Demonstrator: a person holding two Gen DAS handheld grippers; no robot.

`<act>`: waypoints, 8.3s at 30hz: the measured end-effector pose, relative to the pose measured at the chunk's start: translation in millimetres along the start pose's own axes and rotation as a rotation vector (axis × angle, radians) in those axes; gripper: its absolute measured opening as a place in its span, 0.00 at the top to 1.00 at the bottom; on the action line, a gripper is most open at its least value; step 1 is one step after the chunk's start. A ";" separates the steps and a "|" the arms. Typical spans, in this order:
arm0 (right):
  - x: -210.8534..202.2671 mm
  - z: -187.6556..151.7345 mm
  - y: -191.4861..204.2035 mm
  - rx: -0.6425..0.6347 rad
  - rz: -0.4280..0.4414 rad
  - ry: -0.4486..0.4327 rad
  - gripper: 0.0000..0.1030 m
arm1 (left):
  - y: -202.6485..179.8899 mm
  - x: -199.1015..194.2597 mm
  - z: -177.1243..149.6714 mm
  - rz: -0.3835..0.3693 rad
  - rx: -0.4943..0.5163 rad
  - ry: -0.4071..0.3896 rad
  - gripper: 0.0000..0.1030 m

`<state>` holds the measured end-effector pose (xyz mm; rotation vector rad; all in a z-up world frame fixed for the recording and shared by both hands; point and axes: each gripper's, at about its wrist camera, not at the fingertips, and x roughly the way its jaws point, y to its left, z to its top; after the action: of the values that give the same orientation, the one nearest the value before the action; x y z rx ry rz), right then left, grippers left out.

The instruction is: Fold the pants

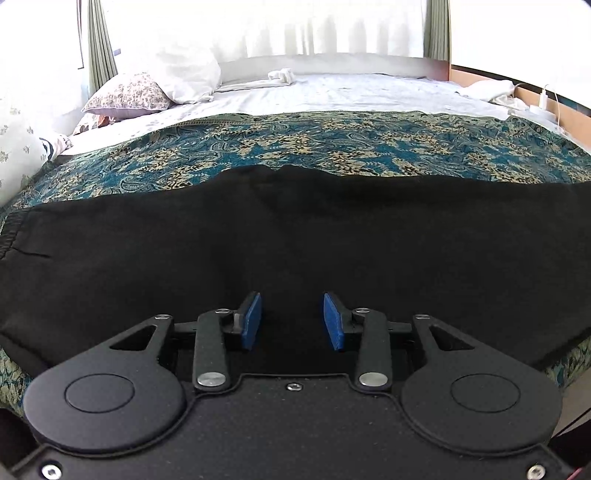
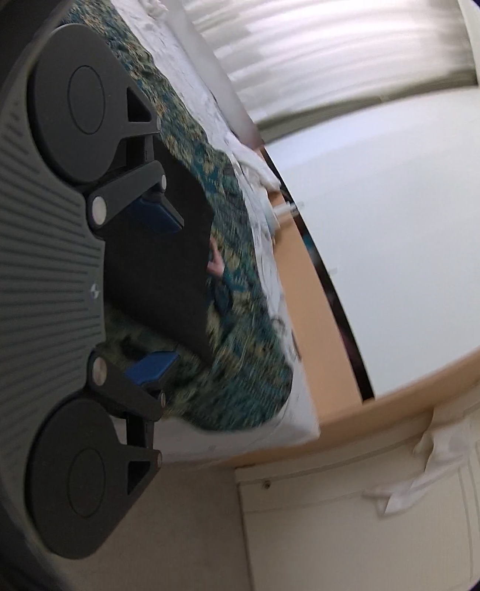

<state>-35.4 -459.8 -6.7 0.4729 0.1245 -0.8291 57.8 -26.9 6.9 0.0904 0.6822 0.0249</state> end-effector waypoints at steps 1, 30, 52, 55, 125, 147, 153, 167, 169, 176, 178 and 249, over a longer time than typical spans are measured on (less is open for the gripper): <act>7.4 1.7 8.7 -0.025 0.013 0.023 0.17 | 0.2 0.1 -0.1 0.000 0.000 0.000 0.65; 41.5 9.3 11.6 0.133 0.110 0.124 0.22 | -3.4 2.9 -0.2 0.011 0.004 -0.007 0.62; 54.5 56.6 83.3 0.040 0.349 0.399 0.92 | 30.8 -22.5 -6.8 -0.077 -0.145 -0.036 0.62; 16.8 34.0 163.6 -0.195 0.504 0.411 0.92 | 42.7 -27.8 -9.0 -0.076 -0.185 -0.057 0.62; -102.7 -122.4 155.9 -0.591 0.772 0.153 0.20 | -58.9 36.7 40.2 -0.359 -0.015 0.043 0.89; -104.7 -123.5 153.7 -0.565 0.788 0.144 0.16 | 10.7 57.7 87.2 -0.080 -0.113 0.014 0.88; -118.1 -118.7 153.4 -0.526 0.803 0.159 0.10 | 26.7 16.2 60.2 -0.139 -0.144 -0.021 0.65; -179.9 -152.8 197.7 -0.654 1.031 0.230 0.09 | 53.1 -39.0 -8.3 -0.115 -0.129 -0.036 0.59; -186.1 -155.1 203.4 -0.651 1.081 0.258 0.08 | 60.1 -39.4 -8.7 -0.106 -0.145 -0.039 0.59; -198.7 -158.8 212.0 -0.668 1.184 0.299 0.08 | 73.2 -40.0 -9.9 -0.089 -0.186 -0.044 0.59; -196.9 -154.0 211.4 -0.658 1.185 0.290 0.09 | 75.4 -39.4 -10.4 -0.087 -0.195 -0.044 0.59; -234.5 -196.1 250.5 -0.689 0.991 0.164 0.10 | 175.6 -46.3 -24.4 0.081 -0.385 -0.085 0.58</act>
<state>5.0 -67.1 -24.7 -0.0836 0.2832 0.2463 7.6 147.4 33.2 -0.2494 0.5784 0.2282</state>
